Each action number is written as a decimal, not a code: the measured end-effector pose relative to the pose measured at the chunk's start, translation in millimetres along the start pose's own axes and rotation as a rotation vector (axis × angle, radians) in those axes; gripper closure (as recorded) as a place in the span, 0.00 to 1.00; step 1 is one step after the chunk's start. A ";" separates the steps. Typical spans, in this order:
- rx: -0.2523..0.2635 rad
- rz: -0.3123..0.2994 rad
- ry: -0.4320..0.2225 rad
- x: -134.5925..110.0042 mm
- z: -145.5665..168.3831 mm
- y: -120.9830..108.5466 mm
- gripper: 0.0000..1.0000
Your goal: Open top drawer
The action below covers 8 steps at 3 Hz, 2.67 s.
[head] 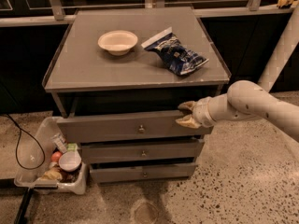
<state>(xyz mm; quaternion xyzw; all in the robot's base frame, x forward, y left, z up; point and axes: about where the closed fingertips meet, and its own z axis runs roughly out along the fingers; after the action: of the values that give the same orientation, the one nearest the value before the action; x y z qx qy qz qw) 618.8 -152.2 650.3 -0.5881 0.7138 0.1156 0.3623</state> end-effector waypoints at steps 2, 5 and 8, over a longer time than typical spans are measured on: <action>-0.034 0.006 -0.014 6.4 -4.8 14.7 0.61; -0.041 0.011 -0.017 2.3 -11.3 18.2 1.00; -0.041 0.011 -0.017 0.7 -13.0 17.6 0.59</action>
Offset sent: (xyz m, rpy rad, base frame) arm -0.1606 -0.0549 -0.0491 0.1424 0.2157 0.1778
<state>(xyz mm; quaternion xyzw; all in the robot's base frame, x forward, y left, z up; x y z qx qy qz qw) 597.6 -155.4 654.4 -0.5905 0.7113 0.1372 0.3558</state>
